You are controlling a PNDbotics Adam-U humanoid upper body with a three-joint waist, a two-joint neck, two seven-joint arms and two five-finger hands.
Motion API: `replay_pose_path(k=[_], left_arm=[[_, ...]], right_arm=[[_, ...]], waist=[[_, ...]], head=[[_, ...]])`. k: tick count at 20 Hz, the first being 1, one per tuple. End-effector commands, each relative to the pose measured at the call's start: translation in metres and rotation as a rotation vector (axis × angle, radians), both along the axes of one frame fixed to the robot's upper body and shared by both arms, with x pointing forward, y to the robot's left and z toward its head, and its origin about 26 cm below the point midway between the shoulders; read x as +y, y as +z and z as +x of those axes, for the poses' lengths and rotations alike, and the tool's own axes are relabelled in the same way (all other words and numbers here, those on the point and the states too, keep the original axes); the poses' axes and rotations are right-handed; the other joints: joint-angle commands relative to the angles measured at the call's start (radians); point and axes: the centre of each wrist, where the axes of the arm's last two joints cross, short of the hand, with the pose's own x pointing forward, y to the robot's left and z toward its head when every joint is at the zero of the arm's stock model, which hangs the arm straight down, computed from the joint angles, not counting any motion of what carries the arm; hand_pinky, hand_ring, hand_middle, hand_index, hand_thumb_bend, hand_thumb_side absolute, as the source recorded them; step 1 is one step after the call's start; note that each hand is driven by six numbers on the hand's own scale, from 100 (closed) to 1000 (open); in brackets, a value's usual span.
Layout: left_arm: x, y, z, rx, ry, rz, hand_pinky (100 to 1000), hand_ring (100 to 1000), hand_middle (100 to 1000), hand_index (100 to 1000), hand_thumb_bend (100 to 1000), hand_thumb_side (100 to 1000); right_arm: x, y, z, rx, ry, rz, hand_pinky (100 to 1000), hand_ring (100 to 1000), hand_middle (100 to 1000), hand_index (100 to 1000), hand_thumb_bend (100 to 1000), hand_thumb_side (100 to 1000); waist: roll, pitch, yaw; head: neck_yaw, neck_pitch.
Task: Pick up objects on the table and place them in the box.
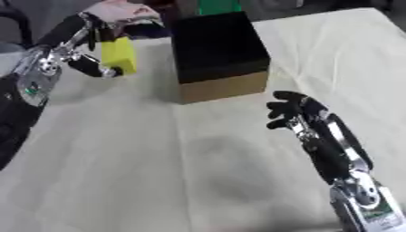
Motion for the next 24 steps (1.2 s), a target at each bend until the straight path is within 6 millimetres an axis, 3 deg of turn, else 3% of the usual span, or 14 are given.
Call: replay_pose_path(k=[1, 6, 13, 16, 24], left_arm=[[-0.012, 0.032, -0.004, -0.096, -0.062, -0.058, 609, 340, 205, 444, 503, 100], [-0.035, 0.04, -0.004, -0.134, -0.136, -0.101, 613, 354, 221, 457, 495, 100], [-0.063, 0.028, 0.0, -0.135, -0.203, -0.112, 616, 368, 235, 467, 506, 100], [-0.067, 0.021, 0.001, -0.132, -0.205, -0.097, 618, 378, 248, 477, 547, 100], [-0.067, 0.001, 0.005, -0.104, -0.169, -0.048, 637, 454, 350, 554, 534, 100]], right_arm=[[-0.001, 0.009, -0.001, -0.027, 0.017, -0.01, 645, 834, 550, 818, 100, 620], [0.005, 0.012, 0.0, -0.03, 0.05, -0.013, 645, 834, 550, 818, 100, 616], [0.015, 0.019, 0.001, -0.041, 0.115, -0.023, 644, 834, 550, 817, 100, 615], [0.019, 0.022, 0.001, -0.047, 0.134, -0.022, 644, 834, 549, 817, 100, 621], [0.021, 0.022, 0.001, -0.046, 0.143, -0.018, 644, 833, 549, 817, 100, 620]], waist=[[-0.007, -0.023, -0.005], [-0.008, -0.025, -0.028], [-0.003, -0.021, -0.073], [-0.002, -0.017, -0.094], [0.003, -0.011, -0.116]], head=[[0.006, -0.013], [0.013, -0.019], [0.031, -0.031], [0.037, -0.036], [0.037, -0.039]])
